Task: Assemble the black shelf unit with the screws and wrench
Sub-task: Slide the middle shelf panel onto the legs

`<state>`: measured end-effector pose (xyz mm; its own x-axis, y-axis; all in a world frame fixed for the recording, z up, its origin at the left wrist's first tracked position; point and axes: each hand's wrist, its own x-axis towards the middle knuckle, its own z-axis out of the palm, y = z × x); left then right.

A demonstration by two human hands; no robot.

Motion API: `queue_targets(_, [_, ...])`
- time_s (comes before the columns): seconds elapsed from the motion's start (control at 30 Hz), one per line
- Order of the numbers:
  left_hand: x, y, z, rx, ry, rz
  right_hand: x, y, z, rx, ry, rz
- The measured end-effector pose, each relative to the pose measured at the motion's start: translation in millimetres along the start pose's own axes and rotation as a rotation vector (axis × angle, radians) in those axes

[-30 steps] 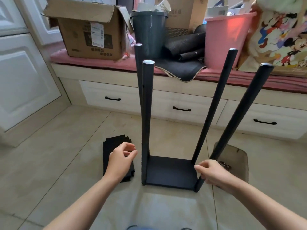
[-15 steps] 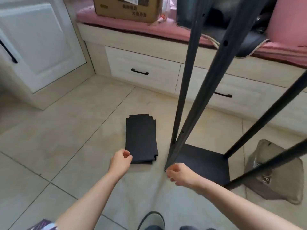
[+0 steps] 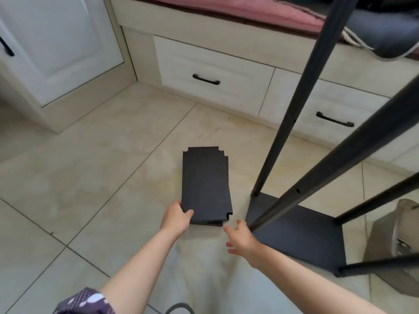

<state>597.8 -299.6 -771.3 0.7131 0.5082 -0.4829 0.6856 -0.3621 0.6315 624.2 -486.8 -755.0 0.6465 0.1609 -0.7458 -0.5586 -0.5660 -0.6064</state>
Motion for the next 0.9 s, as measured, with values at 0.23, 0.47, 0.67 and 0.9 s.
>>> queue_targets(0.23, [9.1,-2.3,4.9,-0.09,-0.044,0.01,31.3,-6.8,9.9,0.079,0.049,0.049])
queue_targets(0.47, [13.9,-6.7,7.2,-0.079,-0.068,-0.038,38.4,-5.8,16.6,0.138,0.043,0.04])
queue_targets(0.67, [14.3,-11.6,5.8,-0.205,-0.002,-0.114,34.5,-9.0,14.1,0.285,0.035,0.064])
queue_targets(0.9, [18.4,-13.5,-2.5,-0.378,0.141,-0.171,34.1,-16.1,17.3,0.584,0.043,0.08])
